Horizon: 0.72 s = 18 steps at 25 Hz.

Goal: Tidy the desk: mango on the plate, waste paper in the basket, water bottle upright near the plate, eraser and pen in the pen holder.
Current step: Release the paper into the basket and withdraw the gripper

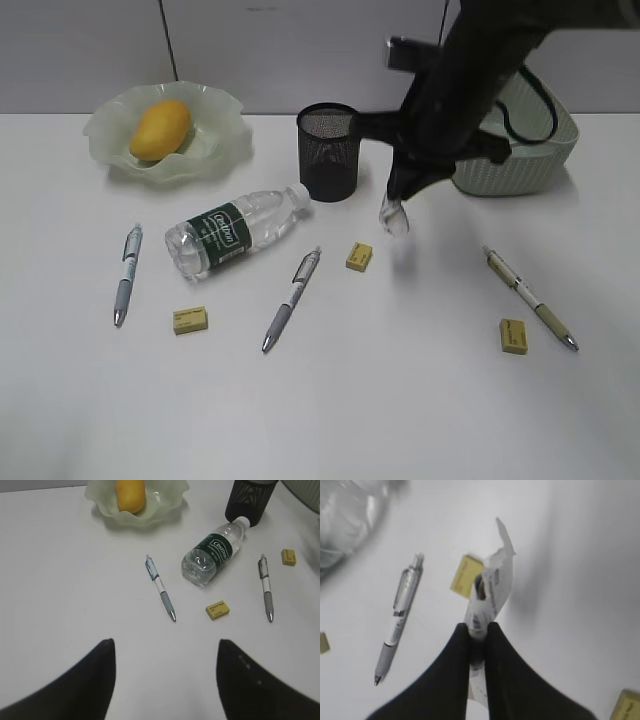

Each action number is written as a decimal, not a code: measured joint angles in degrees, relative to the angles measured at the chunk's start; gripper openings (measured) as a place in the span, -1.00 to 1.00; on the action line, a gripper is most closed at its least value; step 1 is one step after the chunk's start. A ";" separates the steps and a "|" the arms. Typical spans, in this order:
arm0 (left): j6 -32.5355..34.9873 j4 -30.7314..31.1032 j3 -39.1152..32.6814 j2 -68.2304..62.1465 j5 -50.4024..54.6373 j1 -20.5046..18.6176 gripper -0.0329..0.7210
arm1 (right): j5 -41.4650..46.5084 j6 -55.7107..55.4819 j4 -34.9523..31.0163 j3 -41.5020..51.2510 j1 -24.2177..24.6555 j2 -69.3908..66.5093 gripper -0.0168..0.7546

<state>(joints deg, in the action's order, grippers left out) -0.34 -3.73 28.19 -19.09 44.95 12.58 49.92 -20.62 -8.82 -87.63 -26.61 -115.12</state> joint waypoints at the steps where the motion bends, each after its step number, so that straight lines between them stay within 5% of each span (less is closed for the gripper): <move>1: 0.00 0.00 0.00 0.00 0.00 0.00 0.36 | 1.35 0.11 1.23 -2.94 0.00 0.00 -0.77; 8: 0.00 0.00 0.00 0.00 0.00 0.00 0.36 | 5.29 0.34 11.28 -19.56 3.47 0.22 -0.77; 18: 0.00 0.00 0.00 0.00 0.00 0.00 0.36 | 1.35 0.62 13.89 -22.79 16.18 0.09 -0.77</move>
<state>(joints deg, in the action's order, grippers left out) -0.34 -3.73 28.19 -19.09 44.95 12.58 51.27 -20.00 5.07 -110.42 -10.43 -115.02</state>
